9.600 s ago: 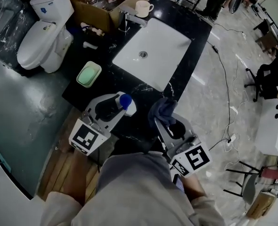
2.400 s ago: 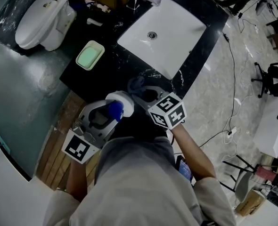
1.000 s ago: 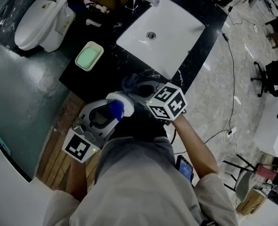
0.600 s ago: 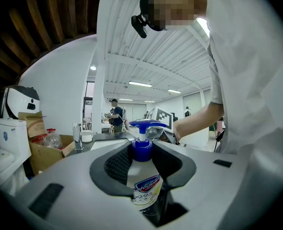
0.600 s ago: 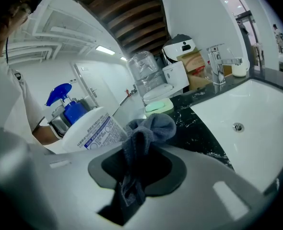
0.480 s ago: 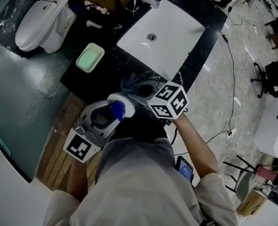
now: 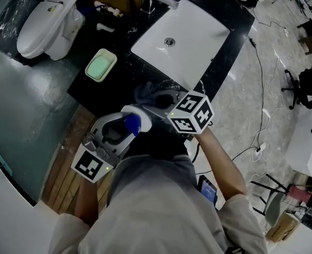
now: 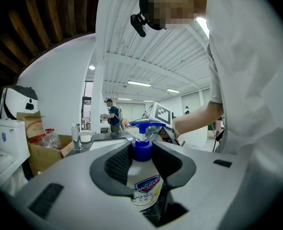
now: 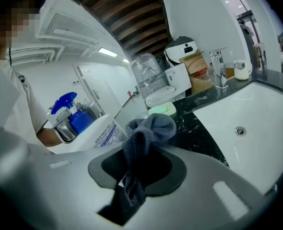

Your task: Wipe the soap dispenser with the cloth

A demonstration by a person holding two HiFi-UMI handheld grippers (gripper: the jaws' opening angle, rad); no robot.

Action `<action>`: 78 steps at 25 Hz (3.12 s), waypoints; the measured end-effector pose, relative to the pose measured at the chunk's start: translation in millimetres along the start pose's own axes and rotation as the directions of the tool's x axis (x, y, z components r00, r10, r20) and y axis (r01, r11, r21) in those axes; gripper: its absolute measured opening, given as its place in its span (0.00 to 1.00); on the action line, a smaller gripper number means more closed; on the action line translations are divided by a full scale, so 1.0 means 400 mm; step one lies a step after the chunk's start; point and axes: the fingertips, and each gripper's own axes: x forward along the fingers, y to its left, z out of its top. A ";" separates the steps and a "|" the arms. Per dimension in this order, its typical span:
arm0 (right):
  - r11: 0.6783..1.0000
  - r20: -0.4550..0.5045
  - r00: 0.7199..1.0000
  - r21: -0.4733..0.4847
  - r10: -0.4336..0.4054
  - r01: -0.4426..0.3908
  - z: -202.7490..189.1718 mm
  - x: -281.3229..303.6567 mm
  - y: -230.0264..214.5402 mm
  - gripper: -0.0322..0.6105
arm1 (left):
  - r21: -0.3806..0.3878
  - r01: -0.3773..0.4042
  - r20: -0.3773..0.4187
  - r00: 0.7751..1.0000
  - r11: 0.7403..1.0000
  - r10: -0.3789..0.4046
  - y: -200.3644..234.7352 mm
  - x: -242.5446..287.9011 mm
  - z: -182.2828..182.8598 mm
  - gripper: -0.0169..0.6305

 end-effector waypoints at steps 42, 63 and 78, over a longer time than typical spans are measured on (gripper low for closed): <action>0.995 0.148 0.984 0.024 0.096 -0.101 0.127 -0.058 0.066 0.16 | 0.006 0.013 0.001 1.000 1.000 -0.013 0.002 0.009 0.002 0.23; 0.991 0.193 0.972 -0.010 0.131 -0.132 0.172 -0.095 0.107 0.16 | -0.004 0.020 0.000 1.000 1.000 -0.020 0.004 0.009 -0.001 0.23; 0.986 0.243 0.955 -0.052 0.169 -0.161 0.212 -0.129 0.153 0.16 | -0.050 -0.001 0.006 1.000 0.999 0.001 0.008 0.012 -0.004 0.23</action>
